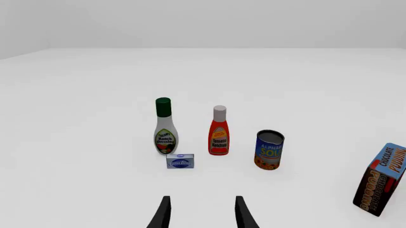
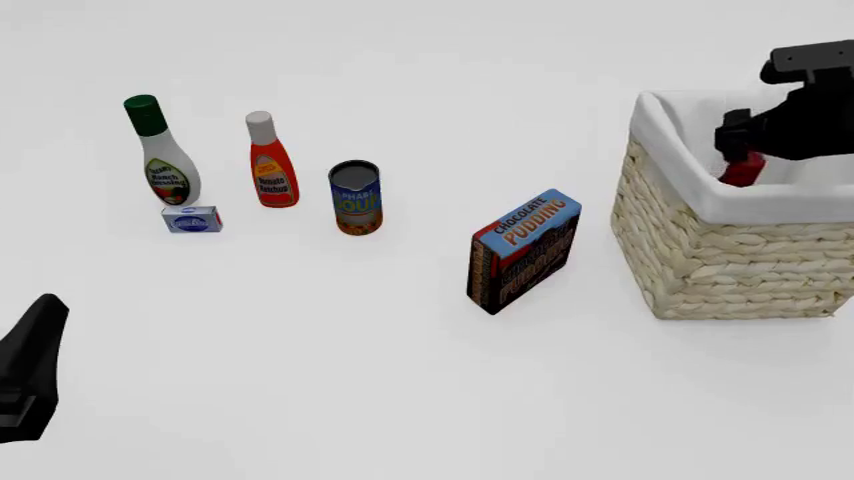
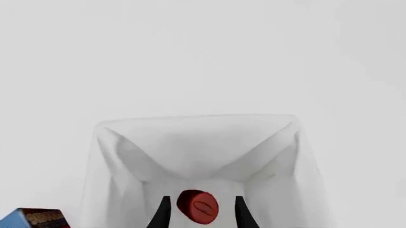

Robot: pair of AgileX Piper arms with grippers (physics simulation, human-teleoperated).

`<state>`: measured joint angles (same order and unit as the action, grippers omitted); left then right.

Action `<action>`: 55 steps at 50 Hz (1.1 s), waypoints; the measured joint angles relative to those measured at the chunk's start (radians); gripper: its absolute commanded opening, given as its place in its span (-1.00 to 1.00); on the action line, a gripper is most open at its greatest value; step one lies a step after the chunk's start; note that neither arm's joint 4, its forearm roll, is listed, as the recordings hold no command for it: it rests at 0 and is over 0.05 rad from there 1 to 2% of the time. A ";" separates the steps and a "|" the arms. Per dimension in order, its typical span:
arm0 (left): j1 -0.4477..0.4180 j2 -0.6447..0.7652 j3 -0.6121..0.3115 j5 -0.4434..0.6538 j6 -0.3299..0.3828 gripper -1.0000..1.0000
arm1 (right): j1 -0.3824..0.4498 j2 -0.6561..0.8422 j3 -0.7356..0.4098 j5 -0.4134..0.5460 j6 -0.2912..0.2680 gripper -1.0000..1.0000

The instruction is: Pick the bbq sauce and place it in the basket.

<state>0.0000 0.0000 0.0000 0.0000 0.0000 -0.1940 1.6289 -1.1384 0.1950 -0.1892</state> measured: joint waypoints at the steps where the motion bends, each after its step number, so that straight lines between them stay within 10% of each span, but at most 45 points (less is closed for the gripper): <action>1: 0.000 0.000 0.000 0.000 0.000 1.00 | 0.000 -0.003 -0.002 0.003 0.000 1.00; 55: 0.000 0.000 0.000 0.000 0.000 1.00 | 0.052 -0.250 -0.095 0.180 -0.030 1.00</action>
<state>0.0000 0.0000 0.0000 0.0000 0.0000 -0.1425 1.3787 -1.2337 0.3752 -0.2194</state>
